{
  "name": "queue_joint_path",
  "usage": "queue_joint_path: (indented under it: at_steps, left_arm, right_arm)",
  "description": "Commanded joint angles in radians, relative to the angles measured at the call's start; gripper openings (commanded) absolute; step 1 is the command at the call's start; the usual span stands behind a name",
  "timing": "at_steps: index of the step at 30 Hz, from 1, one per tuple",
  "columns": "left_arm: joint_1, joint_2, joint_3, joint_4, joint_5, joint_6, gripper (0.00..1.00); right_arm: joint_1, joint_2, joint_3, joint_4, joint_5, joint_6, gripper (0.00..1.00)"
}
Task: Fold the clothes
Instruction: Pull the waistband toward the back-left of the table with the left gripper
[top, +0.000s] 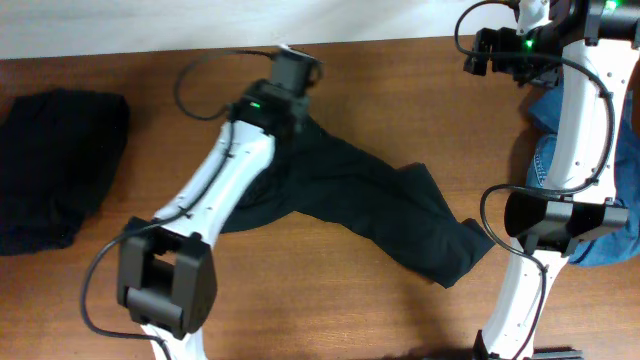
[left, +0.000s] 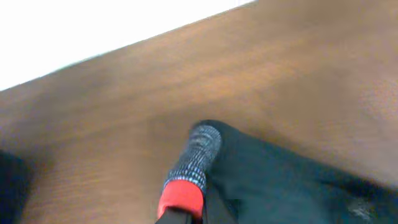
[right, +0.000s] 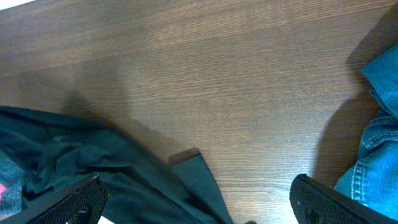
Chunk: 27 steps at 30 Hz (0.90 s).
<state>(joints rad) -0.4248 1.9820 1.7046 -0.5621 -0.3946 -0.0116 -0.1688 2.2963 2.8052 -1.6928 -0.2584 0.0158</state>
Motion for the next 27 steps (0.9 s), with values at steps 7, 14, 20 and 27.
queue_joint_path:
  at_steps: [7,14,20,27]
  left_arm:
    - [0.165,-0.01,0.013,0.199,0.092,0.007,0.01]
    - [0.228,0.08,0.013,0.286,0.119,0.008,0.18]
    - [0.248,0.203,0.013,0.365,0.118,0.008,0.34]
    - [0.261,0.226,0.013,0.392,0.108,0.009,0.59]
  right_arm:
    - [-0.003,-0.016,0.012,-0.006,0.009,0.0,0.99]
    - [-0.003,-0.016,0.012,-0.006,0.009,0.0,0.99]
    - [-0.003,-0.016,0.012,-0.006,0.009,0.0,0.99]
    - [-0.003,-0.016,0.012,-0.006,0.009,0.0,0.99]
